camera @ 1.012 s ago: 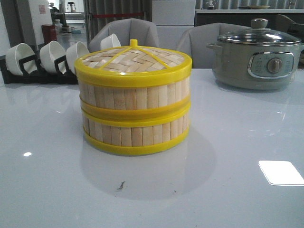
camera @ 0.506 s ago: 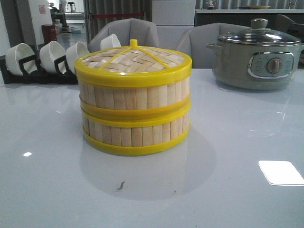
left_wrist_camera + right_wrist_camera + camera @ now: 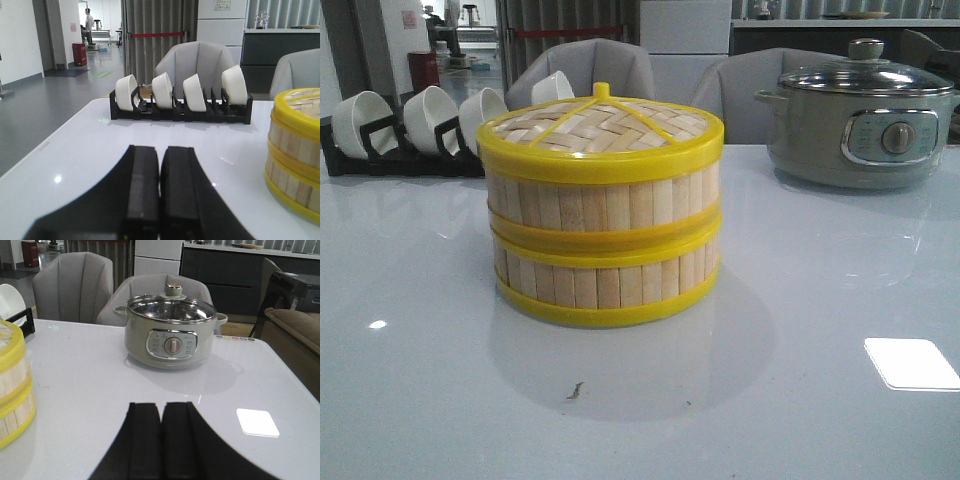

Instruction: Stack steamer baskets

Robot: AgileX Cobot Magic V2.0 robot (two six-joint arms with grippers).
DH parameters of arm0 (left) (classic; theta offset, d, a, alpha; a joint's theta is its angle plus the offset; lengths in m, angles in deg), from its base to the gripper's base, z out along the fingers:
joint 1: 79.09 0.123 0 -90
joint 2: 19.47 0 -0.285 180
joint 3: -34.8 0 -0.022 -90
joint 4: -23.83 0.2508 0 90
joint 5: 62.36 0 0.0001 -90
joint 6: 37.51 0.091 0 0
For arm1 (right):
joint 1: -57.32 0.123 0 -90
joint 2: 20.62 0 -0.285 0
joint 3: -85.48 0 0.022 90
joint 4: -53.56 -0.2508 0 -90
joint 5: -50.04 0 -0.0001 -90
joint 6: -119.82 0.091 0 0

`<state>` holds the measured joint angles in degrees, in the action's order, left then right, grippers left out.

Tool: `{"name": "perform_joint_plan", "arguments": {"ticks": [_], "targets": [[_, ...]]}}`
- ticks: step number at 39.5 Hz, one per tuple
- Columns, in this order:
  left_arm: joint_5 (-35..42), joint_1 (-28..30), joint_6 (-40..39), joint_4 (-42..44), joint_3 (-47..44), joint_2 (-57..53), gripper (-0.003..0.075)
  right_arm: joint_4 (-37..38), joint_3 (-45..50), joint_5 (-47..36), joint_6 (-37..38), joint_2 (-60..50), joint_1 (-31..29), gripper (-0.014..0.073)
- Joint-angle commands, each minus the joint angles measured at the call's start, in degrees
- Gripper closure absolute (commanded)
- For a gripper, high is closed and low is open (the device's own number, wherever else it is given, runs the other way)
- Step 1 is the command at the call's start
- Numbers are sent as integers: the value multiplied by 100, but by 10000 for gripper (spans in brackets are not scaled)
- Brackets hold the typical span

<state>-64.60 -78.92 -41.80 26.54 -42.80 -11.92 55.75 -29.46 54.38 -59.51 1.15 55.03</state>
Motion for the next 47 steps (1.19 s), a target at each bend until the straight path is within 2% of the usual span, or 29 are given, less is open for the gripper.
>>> {"name": "perform_joint_plan", "arguments": {"ticks": [1, 37, 47], "targets": [[523, 5, -25, -3, -6, -80, 636, 21, -182, -474, -67, 37, -26, 526], [523, 5, -25, -3, -6, -80, 636, 21, -176, -492, -67, 32, -20, 526], [523, 5, -25, -3, -6, -80, 636, 16, 131, -523, -67, -295, -20, 538]]}}
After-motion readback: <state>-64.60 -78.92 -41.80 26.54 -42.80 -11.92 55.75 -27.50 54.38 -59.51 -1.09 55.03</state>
